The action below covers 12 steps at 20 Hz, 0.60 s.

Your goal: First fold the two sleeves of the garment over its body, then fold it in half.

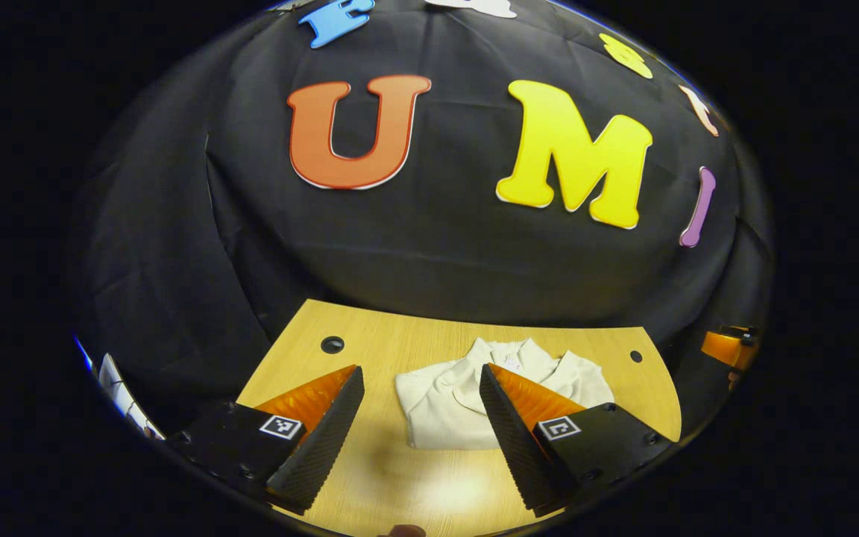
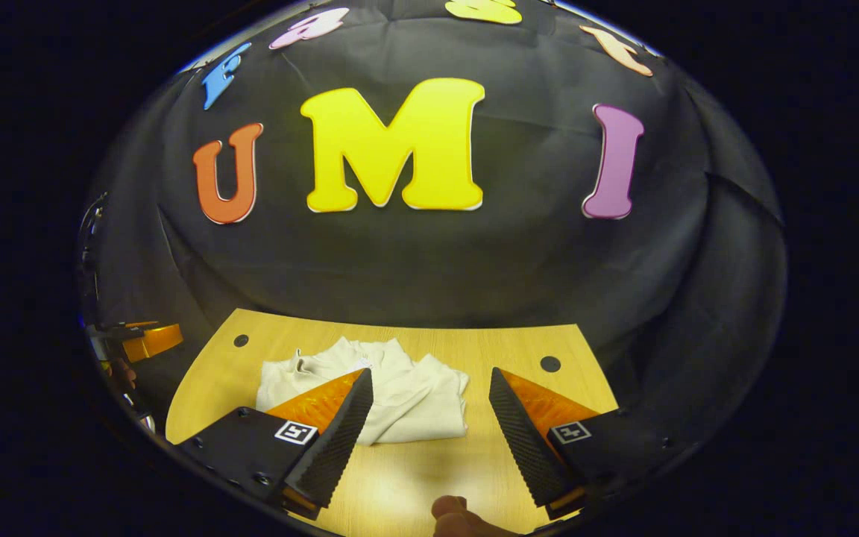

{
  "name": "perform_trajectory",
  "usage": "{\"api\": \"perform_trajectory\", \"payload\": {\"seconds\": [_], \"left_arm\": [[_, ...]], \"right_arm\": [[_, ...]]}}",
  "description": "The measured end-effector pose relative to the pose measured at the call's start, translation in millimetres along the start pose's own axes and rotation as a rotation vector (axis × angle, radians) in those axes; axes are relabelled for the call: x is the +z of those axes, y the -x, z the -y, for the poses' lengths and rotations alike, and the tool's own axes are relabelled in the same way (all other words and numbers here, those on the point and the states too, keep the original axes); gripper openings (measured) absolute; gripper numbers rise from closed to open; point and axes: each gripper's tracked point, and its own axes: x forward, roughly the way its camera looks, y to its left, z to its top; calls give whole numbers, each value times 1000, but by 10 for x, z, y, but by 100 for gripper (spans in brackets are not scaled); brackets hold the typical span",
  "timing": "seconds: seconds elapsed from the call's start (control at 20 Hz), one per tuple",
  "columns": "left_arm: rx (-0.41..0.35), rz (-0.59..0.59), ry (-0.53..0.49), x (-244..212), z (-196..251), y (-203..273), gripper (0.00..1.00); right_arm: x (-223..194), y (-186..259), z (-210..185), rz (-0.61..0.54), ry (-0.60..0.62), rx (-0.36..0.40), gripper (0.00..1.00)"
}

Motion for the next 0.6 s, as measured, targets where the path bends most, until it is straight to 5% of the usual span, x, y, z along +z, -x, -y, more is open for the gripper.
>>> {"api": "perform_trajectory", "payload": {"seconds": [0.6], "left_arm": [[-10, 263, -70, -54, 297, 1571, 98]], "right_arm": [[-120, 1574, -175, 271, 102, -87, 97]]}}
